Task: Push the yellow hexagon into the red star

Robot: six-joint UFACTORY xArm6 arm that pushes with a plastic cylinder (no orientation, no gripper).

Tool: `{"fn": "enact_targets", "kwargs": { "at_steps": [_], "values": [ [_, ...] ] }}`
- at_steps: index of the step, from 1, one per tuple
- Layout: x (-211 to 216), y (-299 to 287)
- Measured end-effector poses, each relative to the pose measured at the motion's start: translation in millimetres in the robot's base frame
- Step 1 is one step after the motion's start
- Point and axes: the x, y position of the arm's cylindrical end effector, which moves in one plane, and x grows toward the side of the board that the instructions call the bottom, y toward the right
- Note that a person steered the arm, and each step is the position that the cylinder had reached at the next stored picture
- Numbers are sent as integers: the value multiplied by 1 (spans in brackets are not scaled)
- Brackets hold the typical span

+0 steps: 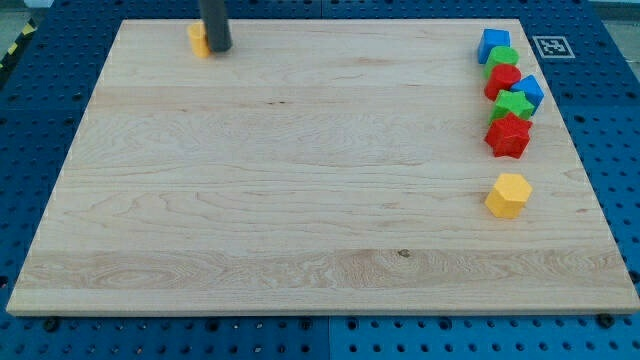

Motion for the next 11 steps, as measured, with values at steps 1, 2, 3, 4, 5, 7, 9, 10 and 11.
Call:
{"fn": "enact_targets", "kwargs": {
  "at_steps": [1, 2, 3, 4, 5, 7, 9, 10, 11],
  "values": [
    [8, 20],
    [90, 52],
    [180, 76],
    [235, 117],
    [277, 177],
    [295, 330],
    [239, 355],
    [227, 363],
    [254, 407]
  ]
}}
